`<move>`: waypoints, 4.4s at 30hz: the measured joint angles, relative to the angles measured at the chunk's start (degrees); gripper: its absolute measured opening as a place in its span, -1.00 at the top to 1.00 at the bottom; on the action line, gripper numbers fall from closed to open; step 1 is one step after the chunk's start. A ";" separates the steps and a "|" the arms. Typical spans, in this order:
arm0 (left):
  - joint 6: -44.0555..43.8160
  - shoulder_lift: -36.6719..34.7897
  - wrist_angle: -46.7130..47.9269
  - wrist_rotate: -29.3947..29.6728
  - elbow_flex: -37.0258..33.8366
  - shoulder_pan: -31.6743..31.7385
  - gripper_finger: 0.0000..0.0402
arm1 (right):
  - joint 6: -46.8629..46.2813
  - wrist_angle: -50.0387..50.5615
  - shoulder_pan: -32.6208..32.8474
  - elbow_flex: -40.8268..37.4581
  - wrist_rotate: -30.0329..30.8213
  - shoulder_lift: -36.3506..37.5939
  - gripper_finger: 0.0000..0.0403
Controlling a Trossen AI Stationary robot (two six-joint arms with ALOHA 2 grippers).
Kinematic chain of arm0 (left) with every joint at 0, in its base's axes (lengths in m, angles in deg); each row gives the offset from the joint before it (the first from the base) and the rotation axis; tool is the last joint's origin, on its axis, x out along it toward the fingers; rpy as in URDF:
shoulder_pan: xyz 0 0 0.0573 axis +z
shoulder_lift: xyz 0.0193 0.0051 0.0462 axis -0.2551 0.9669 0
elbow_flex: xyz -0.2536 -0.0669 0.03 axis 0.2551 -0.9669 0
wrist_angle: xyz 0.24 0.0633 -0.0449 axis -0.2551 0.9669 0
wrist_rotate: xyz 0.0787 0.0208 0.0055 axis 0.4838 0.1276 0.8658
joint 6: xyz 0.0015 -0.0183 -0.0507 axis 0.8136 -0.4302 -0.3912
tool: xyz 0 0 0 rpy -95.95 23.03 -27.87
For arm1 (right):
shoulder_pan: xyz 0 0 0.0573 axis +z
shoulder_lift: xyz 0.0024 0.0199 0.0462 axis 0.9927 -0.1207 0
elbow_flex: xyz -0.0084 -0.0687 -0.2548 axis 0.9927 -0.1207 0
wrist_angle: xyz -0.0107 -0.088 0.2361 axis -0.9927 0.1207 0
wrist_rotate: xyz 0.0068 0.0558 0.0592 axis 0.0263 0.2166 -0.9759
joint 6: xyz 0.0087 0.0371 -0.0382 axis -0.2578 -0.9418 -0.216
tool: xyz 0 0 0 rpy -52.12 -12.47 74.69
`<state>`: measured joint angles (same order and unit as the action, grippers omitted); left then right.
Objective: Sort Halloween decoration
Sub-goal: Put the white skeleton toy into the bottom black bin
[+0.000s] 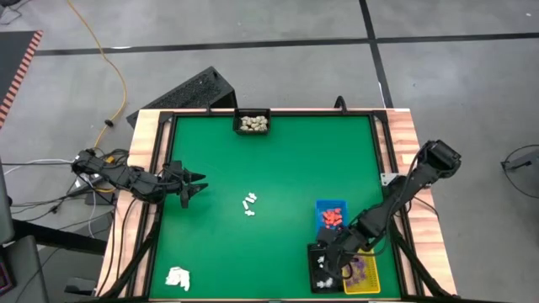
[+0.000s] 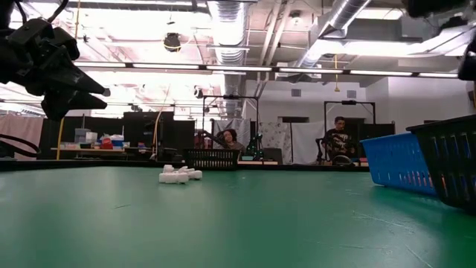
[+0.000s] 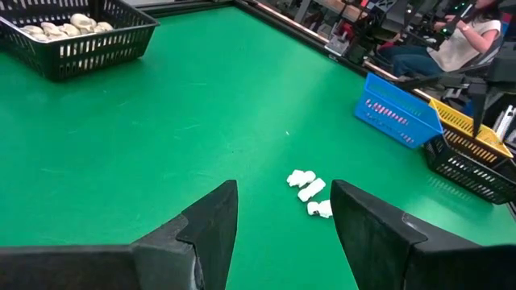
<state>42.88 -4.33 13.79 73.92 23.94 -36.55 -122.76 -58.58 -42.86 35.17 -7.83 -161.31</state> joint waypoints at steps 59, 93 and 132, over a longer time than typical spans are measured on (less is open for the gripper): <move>0.46 0.00 0.04 1.19 0.00 -0.01 0.06 | 56.89 -53.34 -32.39 0.91 20.63 -29.03 0.24; 0.46 0.00 -0.11 1.34 0.00 0.00 0.06 | 57.24 -55.55 -33.25 2.46 22.33 -29.84 0.24; -0.35 0.02 -0.20 1.07 0.00 -0.01 0.06 | 54.09 -46.90 -31.19 6.84 21.63 -29.64 0.93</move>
<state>42.53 -4.31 13.60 75.00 23.94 -36.56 -68.68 -105.48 -74.05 42.01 13.79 -190.96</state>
